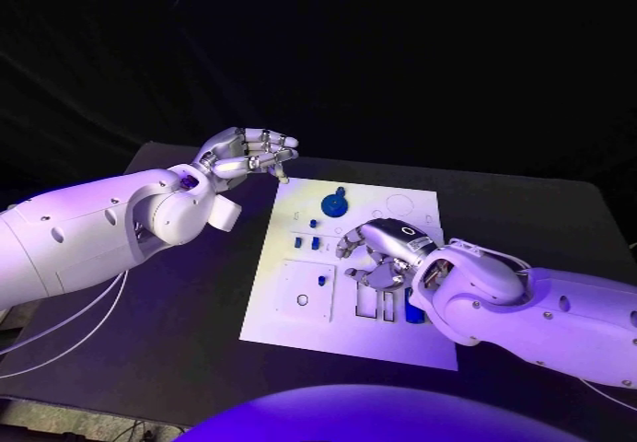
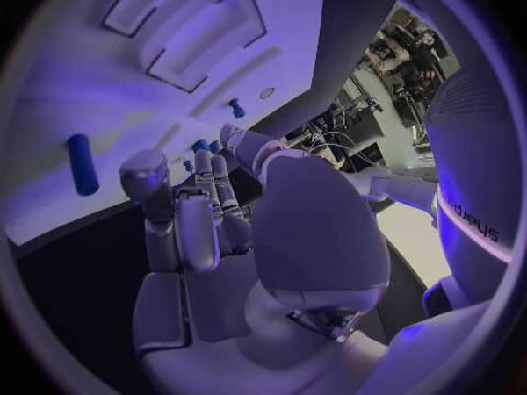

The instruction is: Assemble the parts on the task board

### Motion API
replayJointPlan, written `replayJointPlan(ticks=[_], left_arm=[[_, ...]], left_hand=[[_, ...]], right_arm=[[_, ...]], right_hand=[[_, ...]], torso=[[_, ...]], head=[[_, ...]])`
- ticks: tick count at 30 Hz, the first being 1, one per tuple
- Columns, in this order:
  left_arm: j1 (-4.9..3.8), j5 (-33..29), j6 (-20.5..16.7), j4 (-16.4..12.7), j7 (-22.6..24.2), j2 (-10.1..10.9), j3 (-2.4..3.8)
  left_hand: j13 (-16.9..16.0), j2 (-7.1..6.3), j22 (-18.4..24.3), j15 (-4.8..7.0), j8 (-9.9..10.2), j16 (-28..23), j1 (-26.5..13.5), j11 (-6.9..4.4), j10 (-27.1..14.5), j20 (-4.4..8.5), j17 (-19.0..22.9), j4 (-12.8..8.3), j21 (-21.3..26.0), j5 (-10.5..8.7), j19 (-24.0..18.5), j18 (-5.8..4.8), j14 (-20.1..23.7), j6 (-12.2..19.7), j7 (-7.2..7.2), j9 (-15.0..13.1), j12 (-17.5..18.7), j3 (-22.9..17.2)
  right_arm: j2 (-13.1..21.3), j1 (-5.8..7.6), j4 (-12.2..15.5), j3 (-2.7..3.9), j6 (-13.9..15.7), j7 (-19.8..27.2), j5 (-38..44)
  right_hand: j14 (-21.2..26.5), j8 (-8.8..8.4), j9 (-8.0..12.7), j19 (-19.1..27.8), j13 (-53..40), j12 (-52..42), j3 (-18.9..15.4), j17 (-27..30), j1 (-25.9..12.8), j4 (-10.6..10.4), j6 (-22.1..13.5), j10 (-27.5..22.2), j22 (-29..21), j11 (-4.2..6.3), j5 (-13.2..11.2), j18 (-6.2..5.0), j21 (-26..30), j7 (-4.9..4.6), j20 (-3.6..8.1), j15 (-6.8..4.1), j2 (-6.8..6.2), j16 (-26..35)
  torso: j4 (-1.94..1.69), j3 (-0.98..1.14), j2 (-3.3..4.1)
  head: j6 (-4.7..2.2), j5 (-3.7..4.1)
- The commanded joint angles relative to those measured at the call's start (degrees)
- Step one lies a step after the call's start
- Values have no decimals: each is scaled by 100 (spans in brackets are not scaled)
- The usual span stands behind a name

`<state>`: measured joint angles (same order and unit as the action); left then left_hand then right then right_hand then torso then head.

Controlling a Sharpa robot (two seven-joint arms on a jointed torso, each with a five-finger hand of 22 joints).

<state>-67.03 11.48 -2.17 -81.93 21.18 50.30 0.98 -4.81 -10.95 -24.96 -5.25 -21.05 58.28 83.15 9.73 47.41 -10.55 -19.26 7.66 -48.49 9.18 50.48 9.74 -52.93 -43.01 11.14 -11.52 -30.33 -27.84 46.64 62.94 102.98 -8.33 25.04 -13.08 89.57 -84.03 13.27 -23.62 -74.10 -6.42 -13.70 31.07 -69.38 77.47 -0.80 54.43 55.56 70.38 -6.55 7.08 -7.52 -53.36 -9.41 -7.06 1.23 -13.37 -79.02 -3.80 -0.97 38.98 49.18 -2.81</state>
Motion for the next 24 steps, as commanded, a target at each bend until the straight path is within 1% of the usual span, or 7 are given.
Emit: replayJointPlan(ticks=[1, 4, 9, 10, 14, 19, 24], left_arm=[[-2, 11, 64, -7, 21, 1, 4], [-2, 16, 66, 3, 15, 4, 3], [-2, 35, 73, 19, 13, 4, 3], [-2, 41, 71, 24, 14, 4, 3], [-2, 51, 66, 32, 11, 4, 2], [-2, 62, 58, 35, -2, 4, -2], [-2, -70, 80, 37, -28, 5, -4]], left_hand=[[9, -33, -9, -8, 12, -19, -17, 4, -53, 13, 1, -37, -29, 1, -44, 76, 14, 47, 257, 5, 17, -5], [9, -33, -9, -8, 12, -19, -17, 4, -53, 13, 1, -37, -29, 1, -44, 76, 14, 47, 257, 5, 17, -5], [10, -32, -10, -9, 12, -20, -16, 5, -58, 13, 1, -43, -31, 0, -44, 76, 14, 54, 258, 6, 16, -7], [10, -32, -10, -9, 12, -20, -16, 5, -58, 13, 1, -43, -31, 0, -44, 76, 14, 54, 258, 6, 16, -7], [10, -32, -10, -9, 12, -20, -16, 5, -58, 13, 1, -43, -31, 0, -44, 76, 14, 54, 258, 6, 16, -7], [10, -32, -10, -9, 12, -20, -16, 5, -58, 13, 1, -43, -31, 0, -44, 76, 14, 54, 258, 6, 16, -7], [9, -28, -11, -11, 9, -21, -22, 7, -61, 11, 0, -45, -33, -2, -45, 75, 13, 57, 260, 6, 13, -7]], right_arm=[[220, 155, 74, 8, -264, 136, -641], [480, 352, 90, 11, -377, 208, -890], [719, 528, -41, 13, -699, 292, -1053], [738, 556, -116, 11, -799, 303, -1076], [744, 593, -246, 2, -1040, 332, -1022], [710, 600, -341, -13, -1358, 260, -894], [649, 574, -401, -25, -1505, 183, -791]], right_hand=[[-98, -24, 10, -52, 0, -35, 15, -16, -6, -16, -16, 19, 13, 19, -1, 26, -29, -5, -9, 22, 32, -25], [-106, -70, 33, -68, 12, -67, 18, -6, 6, -14, -81, -4, 10, 19, -4, 26, -25, -8, -5, 22, 9, -22], [-95, -159, 76, -108, 57, -116, -66, 71, -46, -66, -192, -79, 23, 6, -10, 38, -50, -34, -10, 31, -51, 21], [-108, -248, 115, -157, 92, -137, -87, 52, -68, -119, -295, -16, 44, -16, 74, 50, -95, -94, -18, 43, -35, 10], [-107, -333, 176, -149, 202, -47, -183, 95, -51, -174, -333, -107, -17, -98, 37, 39, 10, -202, -61, 105, -38, 28], [-102, -362, 212, -145, 248, -12, -306, 116, -39, -209, -335, -133, -48, -90, 35, 27, 60, -178, -73, 106, -50, 37], [-104, -416, 309, -171, 270, 14, -923, 133, 49, -402, -306, -102, -99, -28, 196, 18, 141, -85, -47, 61, 20, 39]], torso=[[3, -3, -7], [-6, 2, -13], [-6, -12, -15], [-3, -10, -15], [-18, -7, -11], [-15, -11, -15], [-13, -15, 2]], head=[[-19, 52], [-35, 84], [-88, 142], [-115, 144], [-122, 165], [-96, 174], [-114, 151]])
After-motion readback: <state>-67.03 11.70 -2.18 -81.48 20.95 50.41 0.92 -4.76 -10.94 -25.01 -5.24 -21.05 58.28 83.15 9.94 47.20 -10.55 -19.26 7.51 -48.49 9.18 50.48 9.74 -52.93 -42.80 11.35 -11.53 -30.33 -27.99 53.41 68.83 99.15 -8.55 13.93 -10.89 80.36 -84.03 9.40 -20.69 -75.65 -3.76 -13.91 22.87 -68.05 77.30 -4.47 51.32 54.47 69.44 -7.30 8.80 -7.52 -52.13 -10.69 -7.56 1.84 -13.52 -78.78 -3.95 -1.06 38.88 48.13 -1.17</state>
